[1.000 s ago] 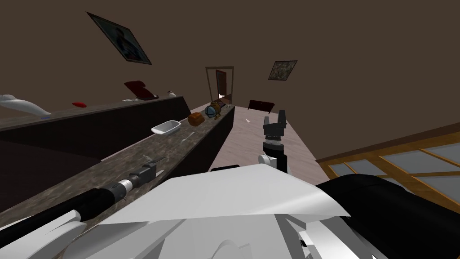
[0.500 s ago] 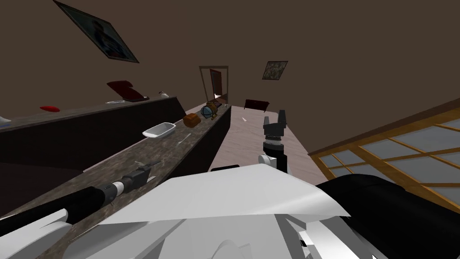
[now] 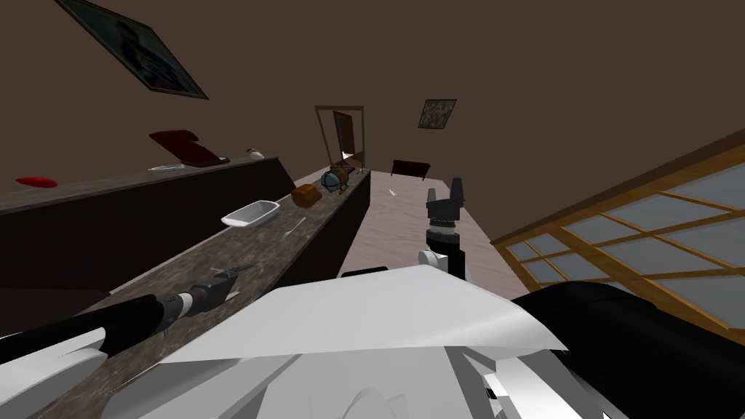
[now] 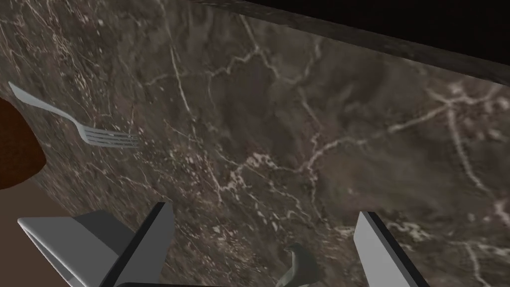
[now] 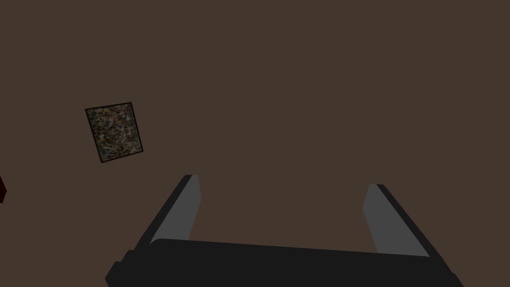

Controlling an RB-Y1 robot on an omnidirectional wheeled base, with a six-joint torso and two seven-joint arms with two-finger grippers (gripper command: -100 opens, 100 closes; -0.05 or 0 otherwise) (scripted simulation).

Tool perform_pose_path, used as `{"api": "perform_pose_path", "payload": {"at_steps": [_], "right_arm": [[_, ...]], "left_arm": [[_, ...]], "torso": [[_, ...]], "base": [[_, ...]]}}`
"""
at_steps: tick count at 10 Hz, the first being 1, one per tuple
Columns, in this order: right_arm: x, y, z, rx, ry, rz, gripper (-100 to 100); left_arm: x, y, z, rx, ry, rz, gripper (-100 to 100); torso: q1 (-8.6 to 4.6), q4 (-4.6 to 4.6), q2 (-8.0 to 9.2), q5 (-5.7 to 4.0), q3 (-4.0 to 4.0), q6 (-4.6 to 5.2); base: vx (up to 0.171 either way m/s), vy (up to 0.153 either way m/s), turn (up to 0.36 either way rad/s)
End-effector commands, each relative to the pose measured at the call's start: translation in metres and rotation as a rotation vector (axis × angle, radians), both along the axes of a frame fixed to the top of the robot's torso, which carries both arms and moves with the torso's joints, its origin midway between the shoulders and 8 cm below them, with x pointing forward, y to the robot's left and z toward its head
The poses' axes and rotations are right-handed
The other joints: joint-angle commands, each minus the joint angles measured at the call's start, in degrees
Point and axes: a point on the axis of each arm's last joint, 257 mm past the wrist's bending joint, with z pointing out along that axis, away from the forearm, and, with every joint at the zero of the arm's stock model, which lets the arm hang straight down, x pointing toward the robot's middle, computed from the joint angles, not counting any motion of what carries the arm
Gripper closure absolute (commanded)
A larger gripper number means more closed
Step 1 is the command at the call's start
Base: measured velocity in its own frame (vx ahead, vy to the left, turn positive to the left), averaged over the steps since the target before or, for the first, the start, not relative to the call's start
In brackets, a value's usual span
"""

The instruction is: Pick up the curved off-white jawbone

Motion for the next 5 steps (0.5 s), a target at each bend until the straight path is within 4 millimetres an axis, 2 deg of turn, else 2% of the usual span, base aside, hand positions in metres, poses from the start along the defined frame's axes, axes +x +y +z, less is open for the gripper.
{"api": "perform_pose_path", "payload": {"at_steps": [1,2,3,4,5], "right_arm": [[0.0,0.0,0.0,0.0,0.0,0.0,0],[0.0,0.0,0.0,0.0,0.0,0.0,0],[0.0,0.0,0.0,0.0,0.0,0.0,0],[0.0,0.0,0.0,0.0,0.0,0.0,0],[0.0,0.0,0.0,0.0,0.0,0.0,0]], "left_arm": [[-0.007,0.019,-0.003,0.034,0.047,0.017,-100],[-0.001,0.017,-0.001,0.045,0.056,-0.012,-100],[-0.008,0.033,-0.003,0.074,0.093,0.007,-100],[-0.004,0.031,-0.002,0.082,0.099,-0.013,-100],[-0.008,0.046,-0.003,0.112,0.133,-0.001,-100]], "torso": [[0.0,0.0,0.0,0.0,0.0,0.0],[0.03,-0.01,-0.01,0.01,-0.01,0.03],[0.01,0.0,-0.01,0.01,0.0,0.0],[0.03,0.0,0.01,0.01,0.01,0.01],[0.01,0.01,0.02,0.01,0.01,0.0]], "base": [[-0.017,0.032,-0.113],[-0.017,0.031,-0.065],[-0.023,0.033,-0.086],[-0.023,0.029,-0.056],[-0.027,0.032,-0.098]]}}
